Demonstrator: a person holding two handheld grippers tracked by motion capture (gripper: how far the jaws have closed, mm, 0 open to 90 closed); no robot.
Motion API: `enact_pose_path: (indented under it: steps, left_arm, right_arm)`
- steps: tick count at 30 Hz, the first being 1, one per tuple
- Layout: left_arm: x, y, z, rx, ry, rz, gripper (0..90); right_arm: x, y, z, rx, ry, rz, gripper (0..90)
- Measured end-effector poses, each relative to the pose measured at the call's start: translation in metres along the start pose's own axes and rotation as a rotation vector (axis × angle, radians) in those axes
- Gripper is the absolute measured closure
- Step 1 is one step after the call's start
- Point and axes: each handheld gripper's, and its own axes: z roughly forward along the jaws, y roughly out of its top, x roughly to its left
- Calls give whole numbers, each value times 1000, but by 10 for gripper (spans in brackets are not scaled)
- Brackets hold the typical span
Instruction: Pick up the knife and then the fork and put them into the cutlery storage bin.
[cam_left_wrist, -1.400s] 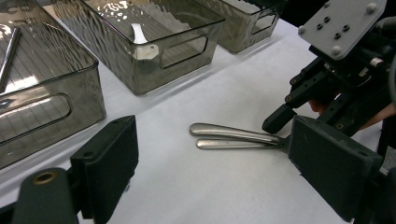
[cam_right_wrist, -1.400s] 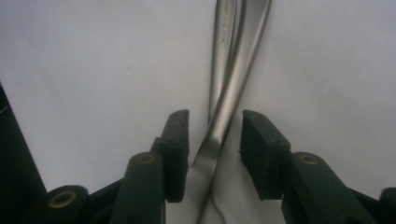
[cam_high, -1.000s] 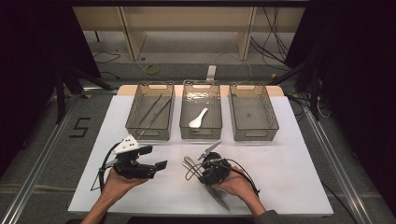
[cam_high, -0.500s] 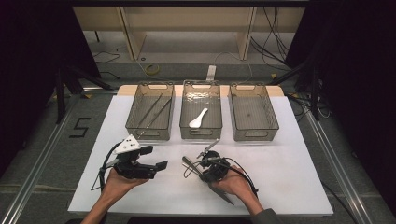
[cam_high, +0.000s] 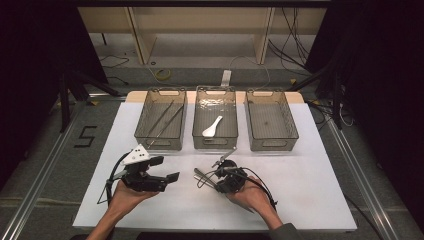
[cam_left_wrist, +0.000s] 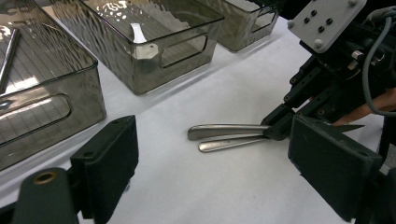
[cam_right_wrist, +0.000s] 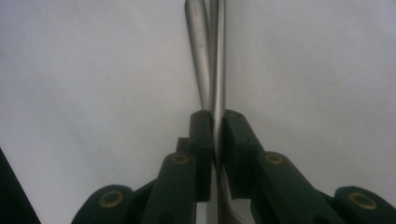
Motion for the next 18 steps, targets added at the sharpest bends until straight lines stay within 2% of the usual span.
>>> enact_pose_path:
  steps: [4,7,18]
  left_arm:
    - [0,0,0,1,0,-4,156]
    - [-1,0,0,1,2,0,157]
    - [0,0,0,-7,4,-5,158]
  right_arm:
    - [1,0,-2,1,3,11,833]
    - [1,0,-2,1,5,1,834]
    - [-7,-2,-11,-25,26,16,837]
